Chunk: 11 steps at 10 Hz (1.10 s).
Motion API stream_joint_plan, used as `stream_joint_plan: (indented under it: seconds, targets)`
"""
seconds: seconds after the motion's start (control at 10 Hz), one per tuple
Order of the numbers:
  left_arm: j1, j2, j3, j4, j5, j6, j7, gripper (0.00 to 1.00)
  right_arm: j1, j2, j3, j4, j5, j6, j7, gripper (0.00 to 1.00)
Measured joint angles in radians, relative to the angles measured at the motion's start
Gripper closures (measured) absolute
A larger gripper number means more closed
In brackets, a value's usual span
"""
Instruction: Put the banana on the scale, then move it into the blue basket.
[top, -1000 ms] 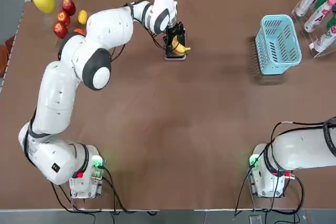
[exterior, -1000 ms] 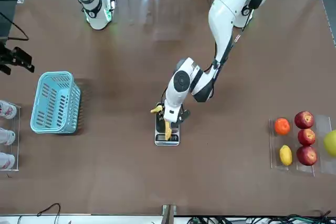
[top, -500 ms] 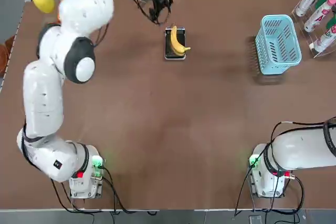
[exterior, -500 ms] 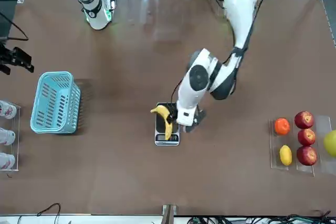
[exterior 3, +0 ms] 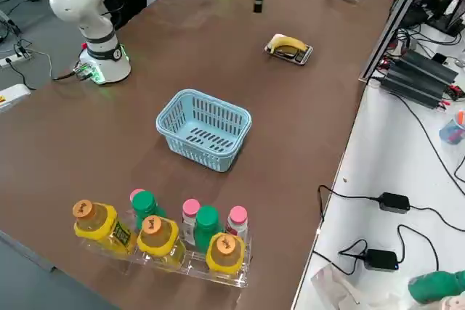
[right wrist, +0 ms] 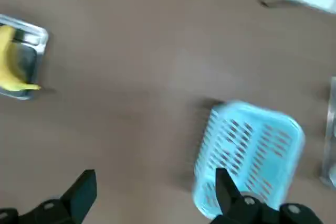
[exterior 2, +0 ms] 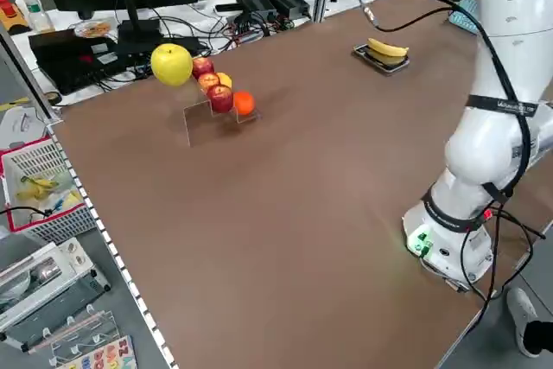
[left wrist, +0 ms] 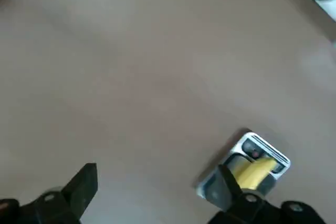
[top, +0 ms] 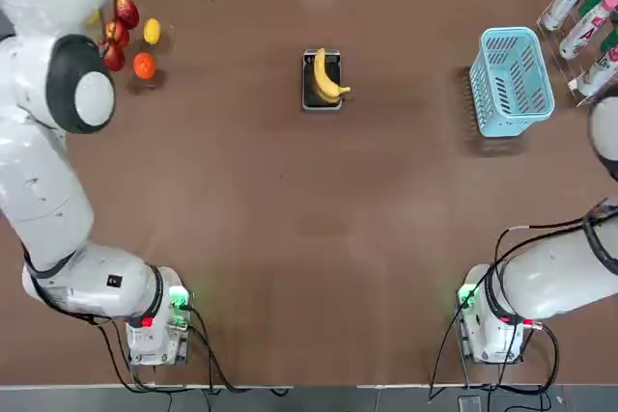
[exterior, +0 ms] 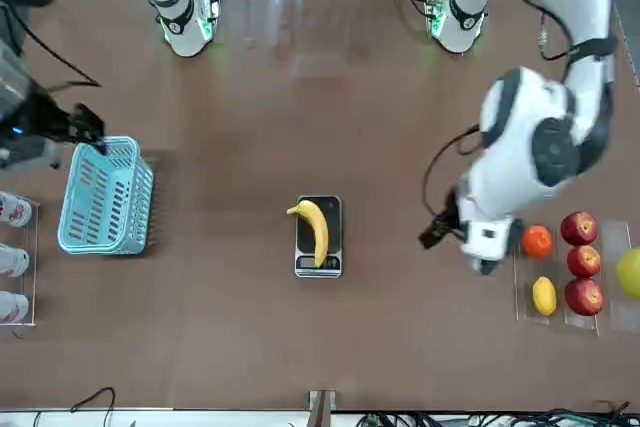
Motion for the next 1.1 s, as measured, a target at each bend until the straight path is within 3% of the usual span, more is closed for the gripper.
stream_joint_plan:
  seconds: [0.2,0.4,0.8,1.1]
  targets:
    - [0.113,-0.076,0.000,-0.015,0.001,-0.065,0.180,0.00,0.156,0.212,0.002,0.185,0.032,0.034,0.135,0.00]
    - [0.172,-0.163,0.000,-0.039,0.058,-0.135,0.326,0.00,0.251,0.385,0.004,0.252,0.042,0.209,0.211,0.00]
    - [0.269,-0.307,0.008,-0.067,0.048,-0.244,0.760,0.00,0.398,0.624,0.018,0.268,0.046,0.471,0.244,0.00]
    - [0.153,-0.372,0.064,-0.068,0.038,-0.278,0.775,0.00,0.466,0.684,0.018,0.214,0.043,0.619,0.328,0.00]
